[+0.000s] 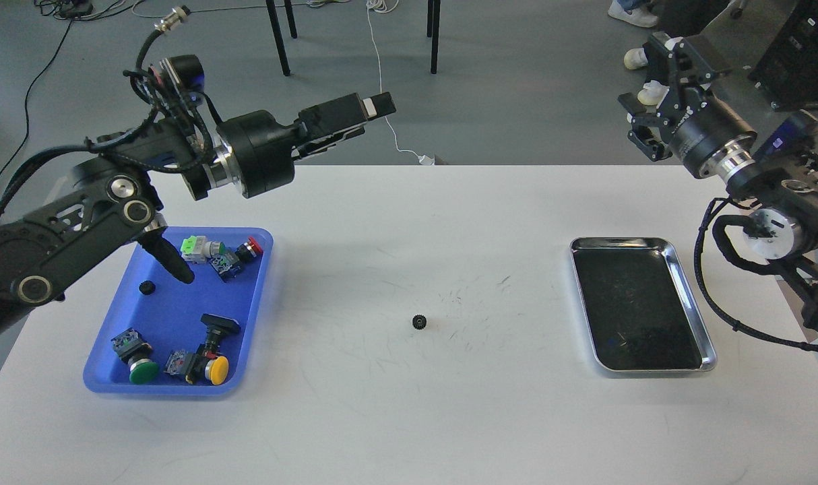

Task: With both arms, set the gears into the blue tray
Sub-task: 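Reach the left gripper down to the second black piece, then close the left gripper on the piece and lift it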

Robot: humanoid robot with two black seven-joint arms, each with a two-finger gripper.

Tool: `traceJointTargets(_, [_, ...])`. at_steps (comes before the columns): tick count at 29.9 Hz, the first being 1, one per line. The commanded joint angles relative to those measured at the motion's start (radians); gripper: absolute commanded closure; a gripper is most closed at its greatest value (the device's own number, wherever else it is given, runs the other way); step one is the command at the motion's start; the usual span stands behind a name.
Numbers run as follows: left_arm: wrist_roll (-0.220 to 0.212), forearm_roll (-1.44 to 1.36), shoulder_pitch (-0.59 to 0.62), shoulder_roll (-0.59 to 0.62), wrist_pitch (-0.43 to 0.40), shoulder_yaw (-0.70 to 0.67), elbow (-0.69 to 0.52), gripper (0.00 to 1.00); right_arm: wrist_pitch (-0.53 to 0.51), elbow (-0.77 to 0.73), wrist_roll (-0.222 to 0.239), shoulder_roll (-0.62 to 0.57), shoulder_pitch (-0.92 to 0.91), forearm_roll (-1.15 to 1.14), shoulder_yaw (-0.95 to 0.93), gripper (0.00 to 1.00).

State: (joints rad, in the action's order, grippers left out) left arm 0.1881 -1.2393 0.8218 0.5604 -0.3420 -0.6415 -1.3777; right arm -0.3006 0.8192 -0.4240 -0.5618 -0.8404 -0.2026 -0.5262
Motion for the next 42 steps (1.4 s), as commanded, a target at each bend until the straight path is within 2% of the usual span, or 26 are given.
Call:
traceJointTargets(1, [-0.002, -0.201, 0.003, -0.023, 0.031, 0.088, -0.011, 0.06, -0.061, 0.070, -0.012, -0.067, 0.085, 0.118, -0.034, 0.01])
traceJointTargets(5, [0.017, -0.438, -0.012, -0.080, 0.110, 0.146, -0.009, 0.07, -0.127, 0.167, -0.021, -0.099, 0.203, 0.129, -0.109, 0.01])
traceJointTargets(10, [0.062, -0.666, -0.027, -0.099, 0.279, 0.322, 0.003, 0.07, -0.147, 0.248, -0.021, -0.099, 0.351, 0.129, -0.248, 0.01])
traceJointTargets(12, [0.062, -0.703, -0.027, -0.108, 0.302, 0.377, 0.006, 0.08, -0.156, 0.268, -0.021, -0.099, 0.414, 0.129, -0.288, 0.01])
traceJointTargets(14, [0.062, -0.736, -0.030, -0.134, 0.304, 0.407, 0.038, 0.11, -0.173, 0.279, -0.021, -0.099, 0.473, 0.129, -0.317, 0.01])
traceJointTargets(16, [0.068, -0.798, -0.033, -0.172, 0.305, 0.428, 0.119, 0.16, -0.178, 0.293, -0.022, -0.093, 0.527, 0.129, -0.333, 0.01])
traceJointTargets(20, [0.103, -0.873, -0.029, -0.263, 0.307, 0.450, 0.239, 0.22, -0.180, 0.331, -0.030, -0.089, 0.613, 0.129, -0.373, 0.01])
traceJointTargets(25, [0.103, -0.888, -0.036, -0.293, 0.307, 0.491, 0.324, 0.36, -0.181, 0.359, -0.030, -0.090, 0.676, 0.129, -0.431, 0.01])
traceJointTargets(28, [0.102, -0.891, -0.039, -0.310, 0.311, 0.514, 0.345, 0.41, -0.181, 0.357, -0.030, -0.090, 0.685, 0.129, -0.440, 0.01])
traceJointTargets(33, [0.099, -0.919, -0.047, -0.312, 0.311, 0.516, 0.347, 0.43, -0.181, 0.359, -0.030, -0.086, 0.685, 0.127, -0.442, 0.01])
traceJointTargets(39, [0.093, -0.942, -0.055, -0.330, 0.310, 0.514, 0.356, 0.54, -0.181, 0.359, -0.030, -0.086, 0.685, 0.127, -0.443, 0.01])
traceJointTargets(42, [0.093, -0.942, -0.059, -0.339, 0.310, 0.516, 0.403, 0.59, -0.181, 0.359, -0.030, -0.086, 0.685, 0.127, -0.443, 0.01])
